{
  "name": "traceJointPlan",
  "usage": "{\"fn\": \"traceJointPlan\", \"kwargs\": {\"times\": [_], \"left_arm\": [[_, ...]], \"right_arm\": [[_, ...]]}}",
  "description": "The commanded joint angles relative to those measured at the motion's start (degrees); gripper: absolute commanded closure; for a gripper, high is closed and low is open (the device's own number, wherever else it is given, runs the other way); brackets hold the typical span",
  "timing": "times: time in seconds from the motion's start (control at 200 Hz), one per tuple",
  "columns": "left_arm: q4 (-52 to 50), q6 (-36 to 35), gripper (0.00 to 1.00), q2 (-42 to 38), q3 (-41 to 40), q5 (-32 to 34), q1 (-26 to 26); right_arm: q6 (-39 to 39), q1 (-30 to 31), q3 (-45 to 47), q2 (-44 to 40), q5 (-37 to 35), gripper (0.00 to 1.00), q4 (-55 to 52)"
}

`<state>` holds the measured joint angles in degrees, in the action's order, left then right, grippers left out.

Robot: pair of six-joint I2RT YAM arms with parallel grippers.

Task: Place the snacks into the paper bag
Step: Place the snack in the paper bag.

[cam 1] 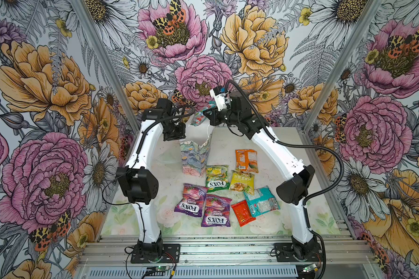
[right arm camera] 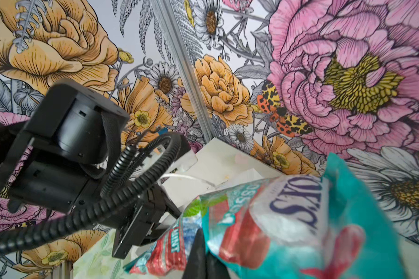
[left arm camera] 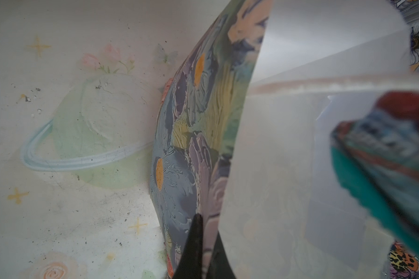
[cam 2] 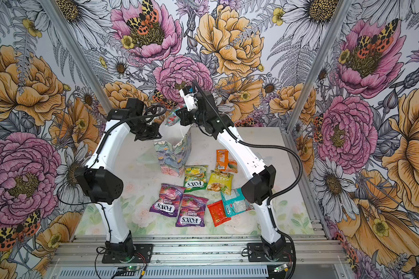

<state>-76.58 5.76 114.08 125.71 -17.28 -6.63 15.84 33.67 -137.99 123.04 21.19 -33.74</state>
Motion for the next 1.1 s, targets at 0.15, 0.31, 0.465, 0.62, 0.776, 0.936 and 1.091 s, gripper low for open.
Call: {"fn": "traceJointPlan", "kwargs": {"times": [0.15, 0.31, 0.465, 0.62, 0.776, 0.936, 1.091], "left_arm": [[1.06, -0.84, 1.00, -1.44, -0.45, -1.64, -0.03], [1.06, -0.84, 1.00, -1.48, -0.56, -1.66, -0.04], [1.08, -0.79, 1.00, -1.59, -0.58, -1.71, -0.23], [1.09, -0.90, 1.00, -1.67, -0.60, -1.71, -0.29], [1.08, -0.86, 1.00, -1.49, -0.64, -1.97, -0.35], [1.07, -0.84, 1.00, -1.58, -0.64, -2.08, -0.35], [1.08, -0.93, 1.00, -1.60, -0.65, -2.32, -0.27]], "right_arm": [[-2.38, 0.44, 4.40, -4.66, 2.20, 1.00, -0.32], [-2.75, 1.42, 5.10, -4.44, 3.28, 1.00, -1.07], [-2.84, 2.40, 4.90, -3.37, 3.67, 1.00, -1.16], [-2.65, 3.25, 3.30, -1.74, 4.18, 1.00, -1.16], [-2.43, 3.43, 1.42, -0.07, 5.26, 1.00, -1.16], [-2.21, 3.45, -0.35, 1.55, 5.46, 1.00, -1.16], [-1.82, 3.42, -2.34, 3.33, 5.76, 1.00, -1.16]]}}
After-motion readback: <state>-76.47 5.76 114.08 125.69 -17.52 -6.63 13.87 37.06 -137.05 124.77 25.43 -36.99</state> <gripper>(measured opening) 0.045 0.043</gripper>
